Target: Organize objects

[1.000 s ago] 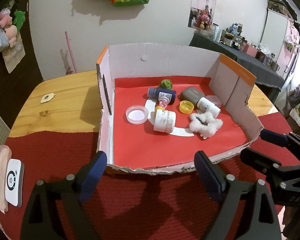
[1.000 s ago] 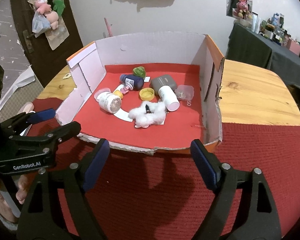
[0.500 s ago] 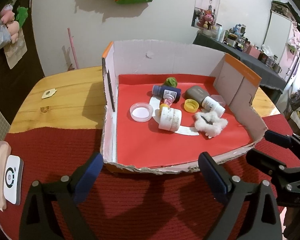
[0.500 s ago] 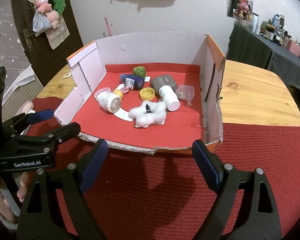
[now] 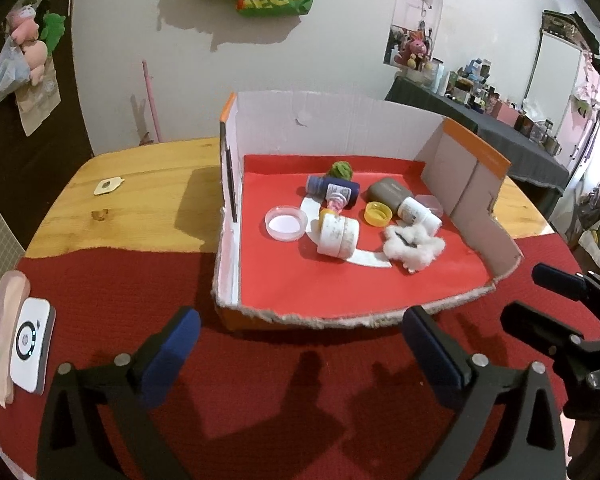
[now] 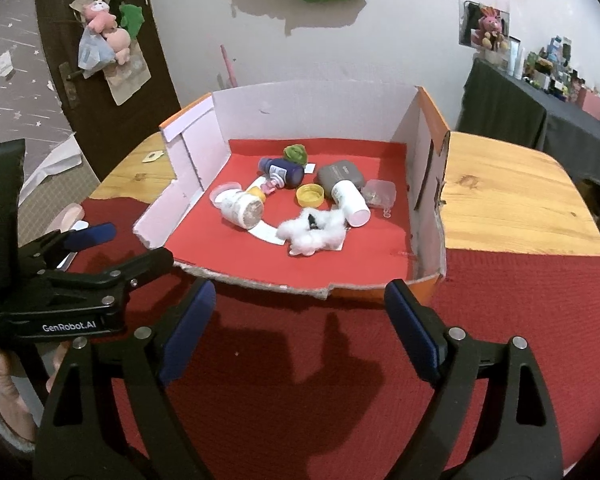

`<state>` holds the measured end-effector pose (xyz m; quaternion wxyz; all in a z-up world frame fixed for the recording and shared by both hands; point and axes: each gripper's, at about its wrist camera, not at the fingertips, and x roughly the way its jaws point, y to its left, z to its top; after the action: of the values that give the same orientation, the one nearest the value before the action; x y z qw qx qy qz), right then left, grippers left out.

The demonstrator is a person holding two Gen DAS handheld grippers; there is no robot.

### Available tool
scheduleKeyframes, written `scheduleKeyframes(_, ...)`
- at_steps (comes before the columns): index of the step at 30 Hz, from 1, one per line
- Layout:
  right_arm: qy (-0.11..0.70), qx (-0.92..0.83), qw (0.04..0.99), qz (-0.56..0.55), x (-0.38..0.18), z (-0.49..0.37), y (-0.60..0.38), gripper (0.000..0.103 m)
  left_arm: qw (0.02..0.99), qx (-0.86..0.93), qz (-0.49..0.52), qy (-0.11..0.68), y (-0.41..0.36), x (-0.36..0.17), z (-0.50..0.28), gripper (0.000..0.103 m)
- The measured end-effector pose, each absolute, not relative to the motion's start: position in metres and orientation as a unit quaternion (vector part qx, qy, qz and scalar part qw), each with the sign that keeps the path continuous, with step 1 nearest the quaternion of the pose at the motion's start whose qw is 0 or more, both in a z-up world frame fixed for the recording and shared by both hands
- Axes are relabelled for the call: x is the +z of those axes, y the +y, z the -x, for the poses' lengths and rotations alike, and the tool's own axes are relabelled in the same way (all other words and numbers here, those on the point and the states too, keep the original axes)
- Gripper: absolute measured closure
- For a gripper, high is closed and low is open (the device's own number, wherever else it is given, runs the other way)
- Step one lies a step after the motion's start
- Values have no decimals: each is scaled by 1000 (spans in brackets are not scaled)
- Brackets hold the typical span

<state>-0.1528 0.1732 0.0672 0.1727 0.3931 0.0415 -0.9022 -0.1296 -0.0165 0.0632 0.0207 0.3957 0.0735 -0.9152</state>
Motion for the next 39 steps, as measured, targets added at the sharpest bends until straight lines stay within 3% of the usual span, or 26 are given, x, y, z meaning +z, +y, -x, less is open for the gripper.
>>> scheduleKeyframes(39, 22, -897, 126, -423, -3, 149, 200, 14, 36, -894, -442, 65, -5, 5, 119, 0)
